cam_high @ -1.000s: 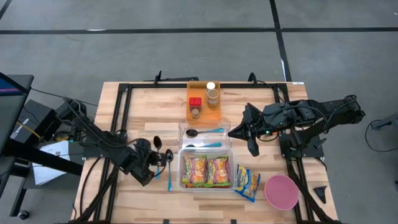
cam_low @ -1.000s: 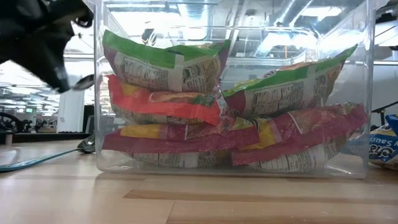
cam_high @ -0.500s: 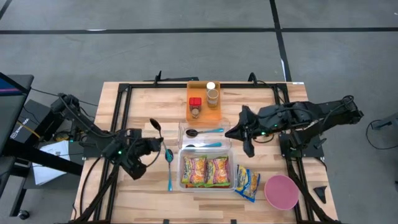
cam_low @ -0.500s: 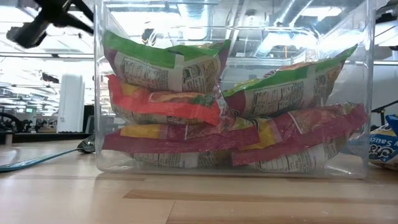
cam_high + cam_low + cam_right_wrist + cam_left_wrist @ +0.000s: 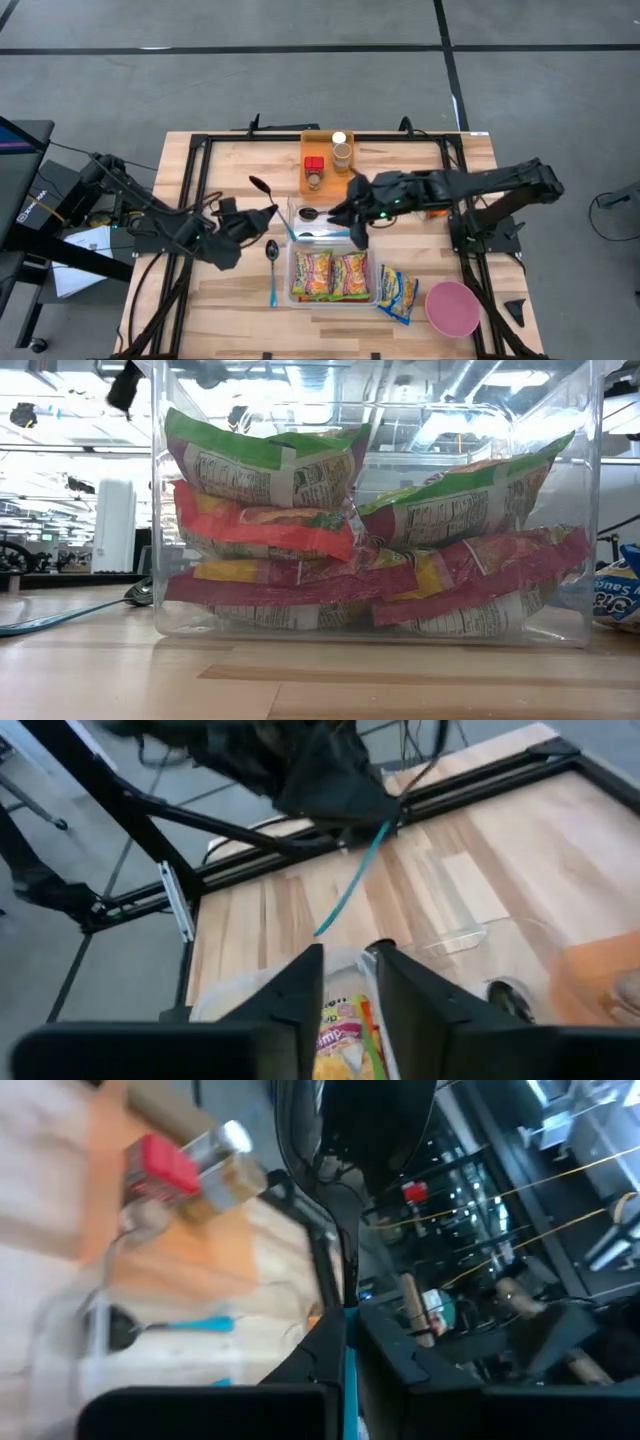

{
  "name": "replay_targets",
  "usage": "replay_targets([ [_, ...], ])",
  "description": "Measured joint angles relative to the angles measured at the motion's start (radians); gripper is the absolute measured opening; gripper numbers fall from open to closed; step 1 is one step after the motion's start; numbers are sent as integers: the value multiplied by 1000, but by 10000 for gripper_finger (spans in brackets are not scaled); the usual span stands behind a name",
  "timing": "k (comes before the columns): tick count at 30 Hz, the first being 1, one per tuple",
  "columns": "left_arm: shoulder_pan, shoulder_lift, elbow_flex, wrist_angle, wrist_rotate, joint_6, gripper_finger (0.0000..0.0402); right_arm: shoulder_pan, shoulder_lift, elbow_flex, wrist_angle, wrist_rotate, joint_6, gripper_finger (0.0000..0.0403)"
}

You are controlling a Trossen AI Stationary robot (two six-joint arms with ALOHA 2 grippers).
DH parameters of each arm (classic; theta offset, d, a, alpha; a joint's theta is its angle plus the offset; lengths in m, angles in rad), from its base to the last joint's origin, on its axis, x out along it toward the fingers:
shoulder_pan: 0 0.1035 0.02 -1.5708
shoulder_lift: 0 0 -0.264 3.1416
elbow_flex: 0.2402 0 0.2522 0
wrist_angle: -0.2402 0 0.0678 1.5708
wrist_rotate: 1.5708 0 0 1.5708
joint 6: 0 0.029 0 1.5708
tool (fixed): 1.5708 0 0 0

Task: Pick & Place Food Item
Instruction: Put the blue spoon into the transparent bin

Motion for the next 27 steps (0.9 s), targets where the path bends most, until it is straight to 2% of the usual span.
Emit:
replay_targets([
  [5,33,7,0,174,5,199,5,1,60,0,86,-53,0,141],
  [10,50,6,0,230,11,279,5,1,101,0,128,-53,0,172],
  [18,82,39,0,345,89,368,5,-18,161,1,209,-78,-1,175],
  [27,89,97,0,463,103,388,5,-52,176,1,207,-79,27,165],
])
